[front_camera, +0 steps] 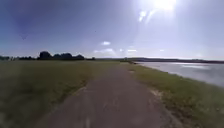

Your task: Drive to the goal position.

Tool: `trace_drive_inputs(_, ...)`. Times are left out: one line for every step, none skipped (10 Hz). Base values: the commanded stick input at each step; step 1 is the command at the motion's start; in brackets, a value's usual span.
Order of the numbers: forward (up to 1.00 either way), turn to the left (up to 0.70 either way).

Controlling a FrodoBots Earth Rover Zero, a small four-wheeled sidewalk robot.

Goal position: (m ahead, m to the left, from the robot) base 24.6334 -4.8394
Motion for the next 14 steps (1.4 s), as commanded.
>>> trace_drive_inputs(0.70,0.00)
trace_drive_inputs(0.70,0.00)
trace_drive_inputs(0.70,0.00)
trace_drive_inputs(0.70,0.00)
trace_drive_inputs(0.70,0.00)
trace_drive_inputs(0.70,-0.04)
trace_drive_inputs(0.70,-0.24)
trace_drive_inputs(0.70,-0.13)
trace_drive_inputs(0.70,0.00)
trace_drive_inputs(0.70,0.00)
trace_drive_inputs(0.70,0.00)
trace_drive_inputs(0.70,0.00)
trace_drive_inputs(0.70,0.00)
trace_drive_inputs(0.70,0.00)
